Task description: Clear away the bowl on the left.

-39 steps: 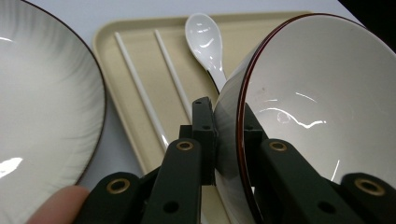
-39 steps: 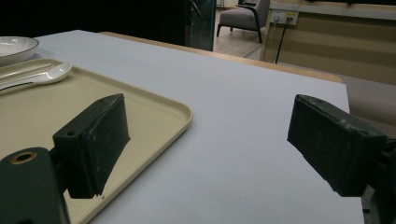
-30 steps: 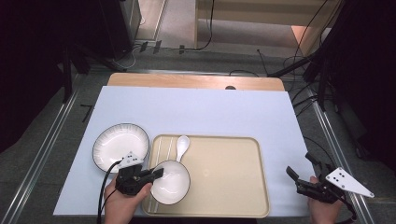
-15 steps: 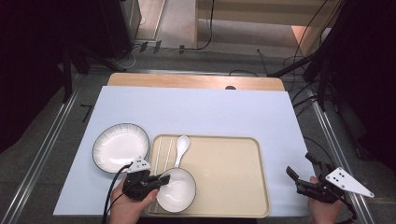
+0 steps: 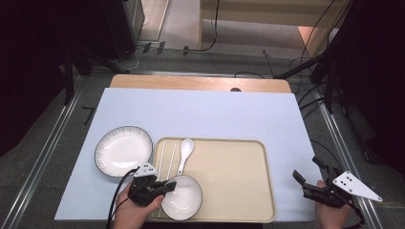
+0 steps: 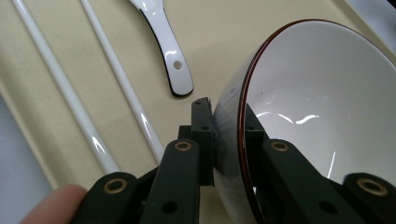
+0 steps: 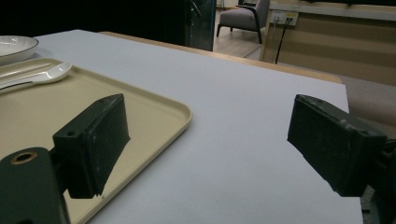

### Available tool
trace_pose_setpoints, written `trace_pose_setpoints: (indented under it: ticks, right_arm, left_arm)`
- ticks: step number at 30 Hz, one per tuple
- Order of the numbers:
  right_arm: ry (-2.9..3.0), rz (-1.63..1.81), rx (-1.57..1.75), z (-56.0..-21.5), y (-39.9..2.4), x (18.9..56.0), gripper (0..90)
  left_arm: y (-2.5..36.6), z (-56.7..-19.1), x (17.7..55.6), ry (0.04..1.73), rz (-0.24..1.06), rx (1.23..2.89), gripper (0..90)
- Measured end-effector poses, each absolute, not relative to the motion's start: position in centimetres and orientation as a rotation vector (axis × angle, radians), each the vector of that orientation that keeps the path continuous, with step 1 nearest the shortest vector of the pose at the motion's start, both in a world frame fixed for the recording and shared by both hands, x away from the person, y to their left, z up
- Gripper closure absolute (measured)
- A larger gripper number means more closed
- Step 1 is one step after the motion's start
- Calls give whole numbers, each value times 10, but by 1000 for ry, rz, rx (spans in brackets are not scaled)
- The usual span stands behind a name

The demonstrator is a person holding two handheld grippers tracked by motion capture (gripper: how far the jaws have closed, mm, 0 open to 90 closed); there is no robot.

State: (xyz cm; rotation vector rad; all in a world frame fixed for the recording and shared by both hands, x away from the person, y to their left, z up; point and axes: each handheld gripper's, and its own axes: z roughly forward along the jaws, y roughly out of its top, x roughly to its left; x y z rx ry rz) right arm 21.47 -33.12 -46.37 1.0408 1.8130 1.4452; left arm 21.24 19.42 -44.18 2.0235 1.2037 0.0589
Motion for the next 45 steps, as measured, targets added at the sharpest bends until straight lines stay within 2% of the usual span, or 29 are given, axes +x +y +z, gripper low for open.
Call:
trace_pose_setpoints:
  ticks: [11, 17, 21, 24, 29, 45]
  right_arm:
    - [1814, 1441, 1041, -464, -331, 214, 130]
    - [1807, 1442, 1045, -464, -331, 213, 131]
    - [1799, 1450, 1050, -463, -332, 213, 130]
    - [1797, 1449, 1045, -463, -331, 214, 130]
    - [1802, 1445, 1044, -464, -330, 213, 131]
    - [1804, 1447, 1035, -464, -331, 215, 131]
  left_arm:
    - [195, -441, 214, 1158, 75, 2009, 679]
    - [206, -435, 219, 1207, 97, 1933, 422]
    - [212, -433, 221, 1230, 114, 1916, 158]
    - [218, -432, 221, 1186, 90, 1890, 0]
    - [229, -426, 222, 1144, 110, 1840, 0]
    - [262, -415, 232, 1155, 219, 1781, 0]
